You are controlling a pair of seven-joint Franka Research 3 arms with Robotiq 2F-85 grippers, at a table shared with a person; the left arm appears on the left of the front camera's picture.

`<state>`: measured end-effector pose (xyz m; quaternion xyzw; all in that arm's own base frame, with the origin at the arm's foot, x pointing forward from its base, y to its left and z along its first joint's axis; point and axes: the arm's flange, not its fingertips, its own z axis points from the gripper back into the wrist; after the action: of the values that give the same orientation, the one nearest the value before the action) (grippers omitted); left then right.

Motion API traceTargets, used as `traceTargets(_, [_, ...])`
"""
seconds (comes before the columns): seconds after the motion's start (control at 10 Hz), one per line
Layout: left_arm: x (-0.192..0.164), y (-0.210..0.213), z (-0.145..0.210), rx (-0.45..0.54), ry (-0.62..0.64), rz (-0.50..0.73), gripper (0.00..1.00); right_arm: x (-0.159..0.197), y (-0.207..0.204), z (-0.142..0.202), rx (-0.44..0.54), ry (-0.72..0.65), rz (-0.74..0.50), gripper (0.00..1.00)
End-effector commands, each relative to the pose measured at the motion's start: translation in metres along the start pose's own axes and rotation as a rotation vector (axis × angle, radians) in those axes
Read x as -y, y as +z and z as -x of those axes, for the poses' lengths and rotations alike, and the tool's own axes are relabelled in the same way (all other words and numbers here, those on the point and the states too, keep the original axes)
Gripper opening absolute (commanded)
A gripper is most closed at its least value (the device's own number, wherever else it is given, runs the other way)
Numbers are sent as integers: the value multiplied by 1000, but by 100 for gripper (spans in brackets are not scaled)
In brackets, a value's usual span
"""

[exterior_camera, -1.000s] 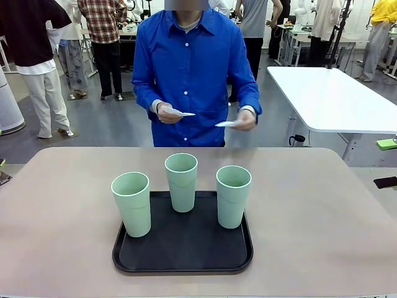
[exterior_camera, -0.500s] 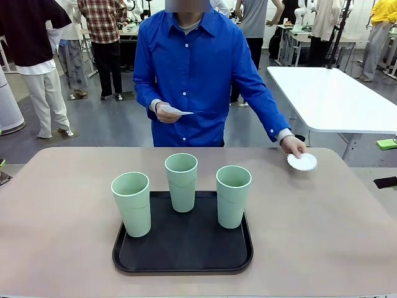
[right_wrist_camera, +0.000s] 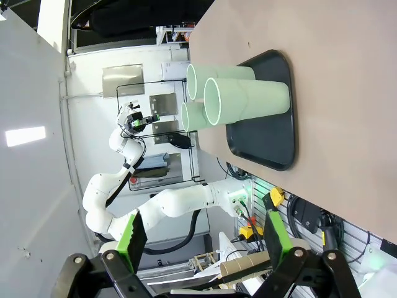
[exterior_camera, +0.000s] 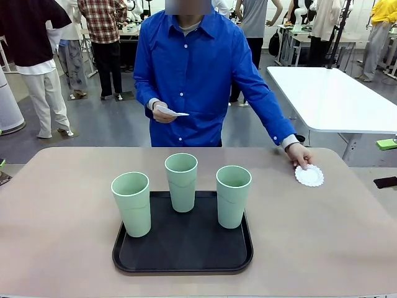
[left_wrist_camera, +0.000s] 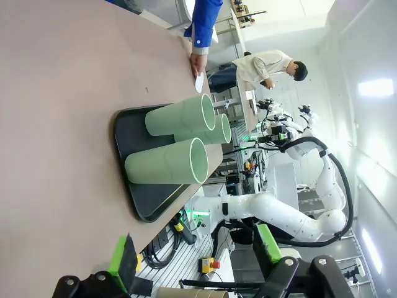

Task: Place coasters on the table and set cups on them.
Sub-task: Pick up one Reusable plastic cup and place it on a coaster set by the human.

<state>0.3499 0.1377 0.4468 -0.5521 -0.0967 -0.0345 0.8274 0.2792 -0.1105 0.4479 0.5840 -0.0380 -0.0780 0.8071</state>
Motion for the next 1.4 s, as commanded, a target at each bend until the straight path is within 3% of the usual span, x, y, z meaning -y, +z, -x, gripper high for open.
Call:
traceTargets(0.0, [0,1,0,2,-3,6,100,0,0,-1,3,2,-1,100])
traceTargets(1.3, [0,1,0,2,-3,6,100,0,0,-1,3,2,-1,100])
